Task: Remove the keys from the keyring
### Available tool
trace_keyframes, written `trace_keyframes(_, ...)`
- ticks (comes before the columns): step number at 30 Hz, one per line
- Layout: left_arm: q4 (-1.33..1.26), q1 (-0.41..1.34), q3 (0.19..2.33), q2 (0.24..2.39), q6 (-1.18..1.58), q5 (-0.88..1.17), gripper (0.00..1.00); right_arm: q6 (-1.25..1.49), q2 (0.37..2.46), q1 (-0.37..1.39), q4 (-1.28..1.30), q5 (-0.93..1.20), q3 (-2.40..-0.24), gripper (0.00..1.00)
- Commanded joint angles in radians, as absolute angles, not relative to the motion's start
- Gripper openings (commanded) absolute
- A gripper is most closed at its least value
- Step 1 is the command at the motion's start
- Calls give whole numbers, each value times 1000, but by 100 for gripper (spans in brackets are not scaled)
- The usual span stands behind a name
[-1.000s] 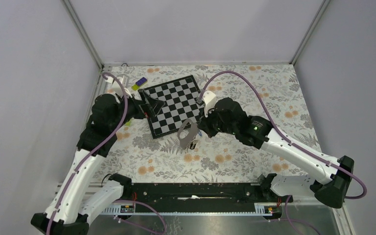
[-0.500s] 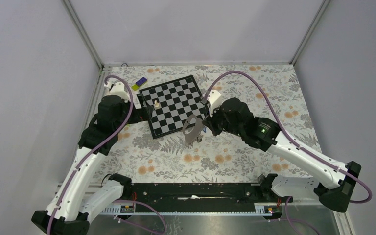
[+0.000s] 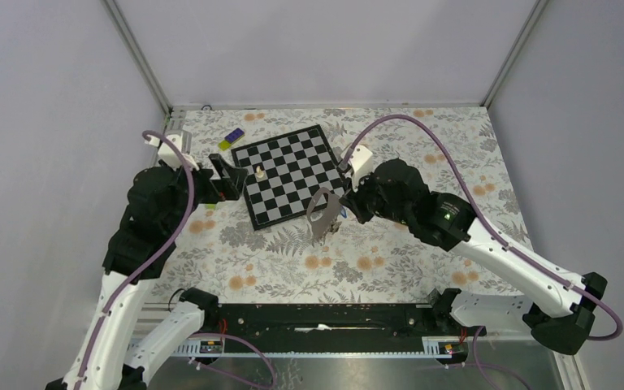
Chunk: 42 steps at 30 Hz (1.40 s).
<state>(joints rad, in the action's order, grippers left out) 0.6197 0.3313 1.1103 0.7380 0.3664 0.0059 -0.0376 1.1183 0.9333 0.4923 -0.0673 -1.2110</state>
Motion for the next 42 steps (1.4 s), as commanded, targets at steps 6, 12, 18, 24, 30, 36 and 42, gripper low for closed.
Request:
trace_keyframes(6, 489, 331, 1052, 646, 434, 38, 99, -61, 1041, 936, 480, -49, -1242, 0)
trace_keyframes(12, 386, 331, 1047, 640, 407, 321, 99, -117, 1061, 936, 524, 58, -1253, 0)
trace_keyframes(18, 272, 331, 1050, 662, 397, 600, 99, -130, 1023, 940, 436, 232, -1196, 0)
trace_keyframes(24, 206, 360, 1010, 660, 425, 704, 99, -152, 1000, 1022, 310, 285, -1136, 0)
trace_keyframes(30, 102, 392, 914, 613, 481, 764, 99, -230, 1040, 1108, 324, 209, -1156, 0)
trace_keyframes(36, 6, 482, 815, 593, 521, 789, 99, -286, 1001, 1126, 244, 186, -1123, 0)
trace_keyframes(42, -34, 616, 801, 643, 519, 752, 87, -327, 961, 1126, 115, 220, -1094, 0)
